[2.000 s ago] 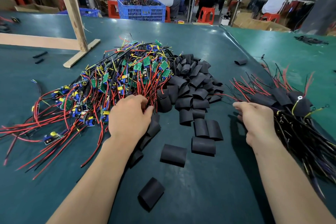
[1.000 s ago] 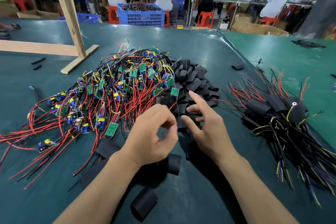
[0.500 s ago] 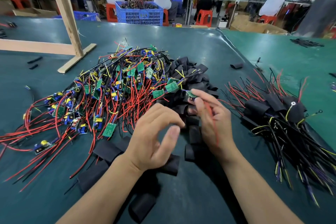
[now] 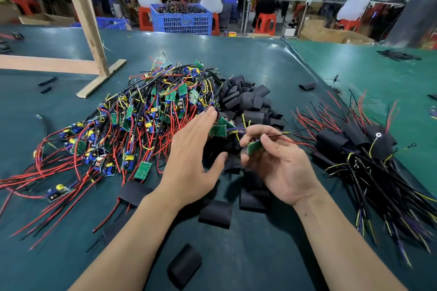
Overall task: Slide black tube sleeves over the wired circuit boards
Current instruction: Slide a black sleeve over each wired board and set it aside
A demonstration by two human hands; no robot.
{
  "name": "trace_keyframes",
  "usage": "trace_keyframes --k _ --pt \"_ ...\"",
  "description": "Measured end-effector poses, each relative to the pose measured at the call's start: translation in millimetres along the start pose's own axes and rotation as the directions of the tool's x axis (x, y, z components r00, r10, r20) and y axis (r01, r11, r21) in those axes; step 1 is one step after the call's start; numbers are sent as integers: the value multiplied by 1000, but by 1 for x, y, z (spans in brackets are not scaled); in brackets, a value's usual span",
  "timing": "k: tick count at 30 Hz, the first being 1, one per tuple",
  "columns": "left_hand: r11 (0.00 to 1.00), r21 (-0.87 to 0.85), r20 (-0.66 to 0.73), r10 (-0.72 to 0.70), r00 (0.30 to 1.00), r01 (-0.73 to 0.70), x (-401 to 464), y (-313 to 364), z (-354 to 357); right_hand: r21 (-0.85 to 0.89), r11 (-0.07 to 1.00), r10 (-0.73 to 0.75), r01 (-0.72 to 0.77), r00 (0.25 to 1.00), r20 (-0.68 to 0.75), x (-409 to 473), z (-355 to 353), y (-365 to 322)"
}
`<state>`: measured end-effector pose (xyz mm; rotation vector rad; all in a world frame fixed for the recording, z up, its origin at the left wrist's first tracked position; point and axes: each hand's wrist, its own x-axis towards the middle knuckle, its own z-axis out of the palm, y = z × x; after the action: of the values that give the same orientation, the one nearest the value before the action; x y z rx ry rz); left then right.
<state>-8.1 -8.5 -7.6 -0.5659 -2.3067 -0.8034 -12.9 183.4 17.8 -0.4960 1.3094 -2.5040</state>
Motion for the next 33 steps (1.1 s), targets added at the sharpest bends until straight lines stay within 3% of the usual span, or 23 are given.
trace_keyframes --k 8,13,16,19,22,24,27,29,33 --pt "990 130 -66 68 995 -59 8 0 8 17 998 51 -53 994 95 -2 1 2" --pt "995 38 -366 -70 928 90 12 2 1 89 992 -84 88 995 -45 -3 -5 -7" --pt "980 -83 -507 -199 839 182 15 1 -5 62 977 -192 206 966 -173 -2 -10 -11" --pt "934 -262 -640 -355 681 241 19 -4 -15 39 961 -251 273 925 -285 -1 -16 -17" --pt "857 -413 -690 -515 509 308 23 -16 -27 31 956 -266 291 908 -324 0 -19 -21" --pt "801 -429 -675 -592 441 418 22 -27 -32 47 957 -256 287 908 -333 0 -18 -20" --pt "673 -449 -487 -736 471 588 20 -43 -33 82 953 -249 292 907 -341 1 -18 -20" --pt "685 -219 -387 -715 582 695 17 -52 -30 42 954 -263 298 895 -360 2 -17 -19" --pt "739 154 -262 -609 748 656 11 -49 -28 11 943 -303 332 873 -383 2 -12 -20"
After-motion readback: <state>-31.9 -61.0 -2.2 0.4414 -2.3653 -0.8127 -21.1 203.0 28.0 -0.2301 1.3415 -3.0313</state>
